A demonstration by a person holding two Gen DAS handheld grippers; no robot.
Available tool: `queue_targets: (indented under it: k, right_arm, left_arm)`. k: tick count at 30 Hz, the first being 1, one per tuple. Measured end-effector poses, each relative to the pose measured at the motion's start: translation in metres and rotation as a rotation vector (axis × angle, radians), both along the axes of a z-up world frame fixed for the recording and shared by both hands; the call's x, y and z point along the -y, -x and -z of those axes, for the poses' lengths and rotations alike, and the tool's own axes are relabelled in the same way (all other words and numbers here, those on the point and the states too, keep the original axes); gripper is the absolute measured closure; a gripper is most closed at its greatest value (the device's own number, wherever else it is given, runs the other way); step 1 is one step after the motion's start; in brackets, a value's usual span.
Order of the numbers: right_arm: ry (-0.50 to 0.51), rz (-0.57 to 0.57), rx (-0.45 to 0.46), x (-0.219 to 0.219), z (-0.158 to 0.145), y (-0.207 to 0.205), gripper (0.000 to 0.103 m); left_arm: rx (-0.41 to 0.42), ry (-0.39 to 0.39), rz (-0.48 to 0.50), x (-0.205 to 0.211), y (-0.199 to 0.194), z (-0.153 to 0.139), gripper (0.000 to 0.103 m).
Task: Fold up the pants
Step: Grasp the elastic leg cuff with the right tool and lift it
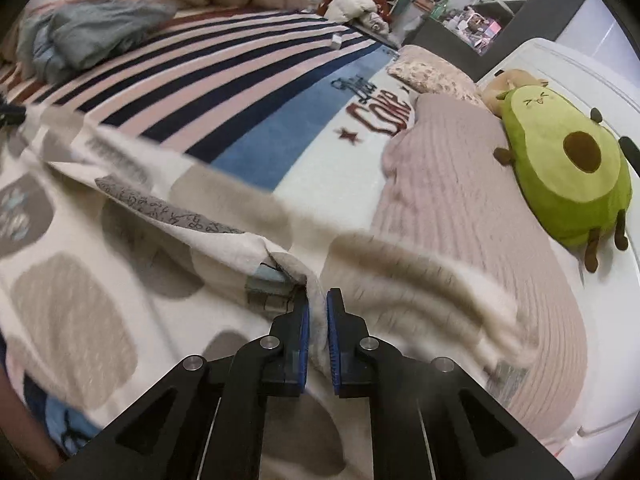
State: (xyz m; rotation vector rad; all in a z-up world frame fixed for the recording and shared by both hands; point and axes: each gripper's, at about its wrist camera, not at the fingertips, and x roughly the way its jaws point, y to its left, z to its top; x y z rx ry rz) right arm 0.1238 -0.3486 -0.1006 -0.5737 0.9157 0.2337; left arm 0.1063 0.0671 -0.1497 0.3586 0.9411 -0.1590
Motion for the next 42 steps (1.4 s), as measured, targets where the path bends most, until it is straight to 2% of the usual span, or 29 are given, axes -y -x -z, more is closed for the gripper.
queue_targets:
  k: [5,7,9,13,15,16,18,19,22,23,24,26,29,30,32,34,37,40,42]
  right_arm:
    - [-0.014,0.007,-0.006,-0.002,0.003,-0.041,0.098]
    - [-0.019,0.033,-0.025,0.002,0.008,-0.054,0.088]
    - [-0.037,0.047,-0.018,0.007,0.001,-0.055,0.072]
    - [-0.111,0.084,0.022,0.030,-0.035,-0.032,0.062]
    - [-0.102,0.094,0.033,0.042,-0.049,-0.015,0.043]
    - [-0.086,0.095,0.030,0.047,-0.052,-0.007,0.041]
    - [-0.033,0.090,0.016,0.054,-0.050,0.008,0.040]
    - [-0.013,0.090,0.006,0.057,-0.047,0.013,0.040]
    - [0.071,0.111,-0.012,0.068,-0.031,0.026,0.045]
    - [0.084,0.120,-0.010,0.072,-0.025,0.028,0.053]
    - [0.081,0.129,-0.012,0.076,-0.020,0.027,0.057]
    - [0.054,0.149,-0.005,0.082,-0.016,0.025,0.057]
    - [0.027,0.152,0.013,0.085,-0.017,0.023,0.092]
    - [0.012,0.151,0.005,0.084,-0.019,0.023,0.096]
    - [0.015,0.170,0.027,0.082,-0.024,0.021,0.096]
    - [0.024,0.187,0.097,0.081,-0.037,0.023,0.097]
    - [-0.024,0.222,0.145,0.087,-0.053,0.012,0.096]
    - [-0.011,0.270,0.116,0.094,-0.040,-0.005,0.087]
    - [-0.009,0.273,0.102,0.095,-0.029,-0.009,0.071]
  left_arm:
    - [0.013,-0.009,-0.045,-0.007,-0.024,0.007,0.097]
    - [0.037,-0.027,-0.079,-0.010,-0.034,0.010,0.096]
    - [0.041,-0.021,-0.111,-0.015,-0.038,0.009,0.096]
    - [0.058,0.044,-0.130,-0.026,-0.024,-0.013,0.096]
    - [0.069,0.053,-0.128,-0.026,-0.013,-0.025,0.093]
    - [0.071,0.070,-0.121,-0.027,-0.006,-0.031,0.088]
    - [0.073,0.115,-0.112,-0.027,0.007,-0.039,0.076]
    - [0.073,0.134,-0.106,-0.027,0.013,-0.042,0.075]
    - [0.071,0.154,-0.100,-0.023,0.023,-0.044,0.075]
    - [0.069,0.158,-0.100,-0.020,0.026,-0.043,0.075]
    - [0.068,0.163,-0.101,-0.019,0.028,-0.042,0.075]
    - [0.065,0.176,-0.109,-0.017,0.029,-0.040,0.075]
    - [0.064,0.186,-0.125,-0.015,0.028,-0.037,0.075]
    - [0.064,0.183,-0.128,-0.016,0.028,-0.037,0.075]
    - [0.065,0.177,-0.139,-0.018,0.029,-0.036,0.075]
    - [0.063,0.176,-0.161,-0.023,0.029,-0.034,0.075]
    - [0.046,0.155,-0.189,-0.030,0.025,-0.027,0.073]
    - [0.041,0.131,-0.213,-0.039,0.026,-0.020,0.065]
    - [0.040,0.127,-0.221,-0.047,0.032,-0.020,0.056]
